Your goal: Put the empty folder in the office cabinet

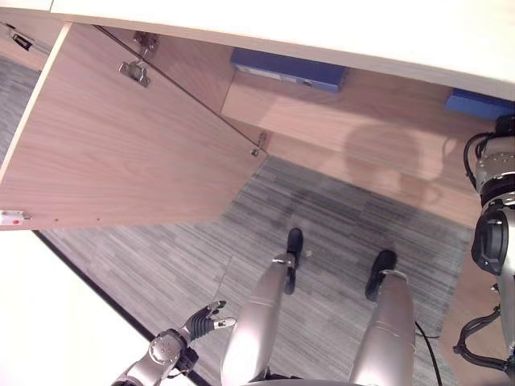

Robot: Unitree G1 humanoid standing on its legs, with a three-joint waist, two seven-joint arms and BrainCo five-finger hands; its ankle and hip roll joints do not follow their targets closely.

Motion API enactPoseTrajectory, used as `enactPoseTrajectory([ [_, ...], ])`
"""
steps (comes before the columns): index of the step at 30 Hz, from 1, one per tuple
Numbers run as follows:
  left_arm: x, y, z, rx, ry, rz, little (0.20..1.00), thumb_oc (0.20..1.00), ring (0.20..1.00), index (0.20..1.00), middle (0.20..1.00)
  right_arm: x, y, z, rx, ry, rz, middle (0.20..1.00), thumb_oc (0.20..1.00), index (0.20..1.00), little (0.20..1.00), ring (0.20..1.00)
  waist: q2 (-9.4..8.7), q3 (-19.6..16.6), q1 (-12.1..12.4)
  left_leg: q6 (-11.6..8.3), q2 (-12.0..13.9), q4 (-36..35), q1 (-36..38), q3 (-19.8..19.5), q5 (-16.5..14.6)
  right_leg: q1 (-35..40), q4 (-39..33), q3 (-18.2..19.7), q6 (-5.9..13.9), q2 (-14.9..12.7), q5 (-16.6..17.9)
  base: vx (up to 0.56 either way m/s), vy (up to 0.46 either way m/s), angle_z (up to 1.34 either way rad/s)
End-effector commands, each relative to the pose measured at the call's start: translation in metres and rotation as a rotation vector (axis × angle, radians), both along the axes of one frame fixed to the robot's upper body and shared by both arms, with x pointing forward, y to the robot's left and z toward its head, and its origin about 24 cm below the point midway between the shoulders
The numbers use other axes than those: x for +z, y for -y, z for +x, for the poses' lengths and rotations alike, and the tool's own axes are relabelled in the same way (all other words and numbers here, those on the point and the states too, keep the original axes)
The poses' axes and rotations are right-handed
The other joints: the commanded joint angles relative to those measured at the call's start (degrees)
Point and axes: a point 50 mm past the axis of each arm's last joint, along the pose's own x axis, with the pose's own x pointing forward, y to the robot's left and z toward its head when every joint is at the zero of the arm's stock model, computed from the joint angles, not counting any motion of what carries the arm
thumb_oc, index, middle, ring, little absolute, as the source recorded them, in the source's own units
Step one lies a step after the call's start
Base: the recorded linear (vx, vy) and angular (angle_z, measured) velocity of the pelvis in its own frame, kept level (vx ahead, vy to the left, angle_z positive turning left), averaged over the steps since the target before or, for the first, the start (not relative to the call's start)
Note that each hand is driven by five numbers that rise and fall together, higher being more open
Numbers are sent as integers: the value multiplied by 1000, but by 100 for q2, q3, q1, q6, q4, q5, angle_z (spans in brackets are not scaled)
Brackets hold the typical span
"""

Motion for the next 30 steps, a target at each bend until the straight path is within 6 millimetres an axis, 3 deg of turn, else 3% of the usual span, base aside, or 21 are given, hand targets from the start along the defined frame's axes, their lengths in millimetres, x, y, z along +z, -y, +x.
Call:
enactPoseTrajectory([
  [1, 0, 1, 13, 6, 29, 56, 1000, 1000, 1000, 1000, 1000, -17, 25, -24, -114, -184, 66, 1000, 1000, 1000, 1000, 1000, 71, 347, -2, -121, 372, 278, 561, -203, -1272, 514, -424, 100, 450, 153, -413, 0, 0, 0],
  [10, -11, 7, 15, 58, 17, 103, 1000, 1000, 1000, 1000, 1000, -47, 8, -21, -114, -338, 164, 1000, 1000, 1000, 1000, 1000, -113, 265, -94, -136, 434, -61, 818, -223, -1185, 764, -723, 11, 404, 231, -326, 8, -11, -3],
  [11, -11, 8, 16, 62, 18, 102, 1000, 1000, 1000, 1000, 1000, -48, 6, -20, -110, -337, 170, 1000, 1000, 1000, 1000, 1000, -121, 301, -95, -130, 439, -94, 784, -178, -1029, 733, -776, -54, 360, 219, -162, 32, -6, -4],
  [12, -10, 9, 18, 71, 22, 97, 1000, 1000, 1000, 1000, 1000, -49, 3, -18, -108, -338, 176, 1000, 1000, 1000, 1000, 1000, -128, 251, -97, -136, 440, -102, 854, -217, -1170, 798, -753, 9, 392, 250, -319, -86, 6, -2],
  [13, -10, 9, 19, 78, 22, 97, 1000, 1000, 1000, 1000, 1000, -50, 1, -17, -103, -337, 179, 1000, 1000, 1000, 1000, 1000, -137, 291, -99, -131, 445, -123, 811, -174, -1022, 757, -792, -54, 353, 231, -158, 110, -11, 2],
  [14, -10, 9, 20, 83, 25, 96, 1000, 1000, 1000, 1000, 1000, -50, -1, -15, -98, -335, 182, 1000, 1000, 1000, 1000, 1000, -145, 252, -107, -138, 439, -134, 881, -212, -1165, 809, -766, 12, 387, 258, -310, 0, 0, 0],
  [17, -8, 11, 24, 93, 36, 88, 1000, 1000, 1000, 1000, 1000, -50, -4, -13, -96, -324, 192, 1000, 1000, 1000, 1000, 1000, -162, 296, -115, -127, 428, -194, 880, -162, -1011, 803, -852, -41, 353, 243, -122, 0, 5, -2],
  [18, -8, 12, 25, 97, 38, 85, 1000, 1000, 1000, 1000, 1000, -50, -5, -12, -95, -321, 197, 1000, 1000, 1000, 1000, 1000, -161, 255, -116, -132, 423, -210, 940, -210, -1130, 851, -844, 29, 391, 269, -250, -79, 17, 1],
  [19, -9, 14, 24, 94, 34, 78, 1000, 1000, 1000, 1000, 1000, -53, -8, -11, -93, -322, 203, 1000, 1000, 1000, 1000, 1000, -164, 293, -115, -121, 419, -277, 961, -170, -999, 865, -924, -22, 361, 251, -100, 0, 0, 0],
  [30, -7, 16, 26, 99, 39, 55, 1000, 1000, 1000, 1000, 1000, -67, -17, -7, -57, -324, 216, 1000, 1000, 1000, 1000, 1000, -164, 258, -73, -134, 410, -645, 1203, -146, -858, 1056, -1238, -51, 411, 277, 58, -8, 3, 0],
])
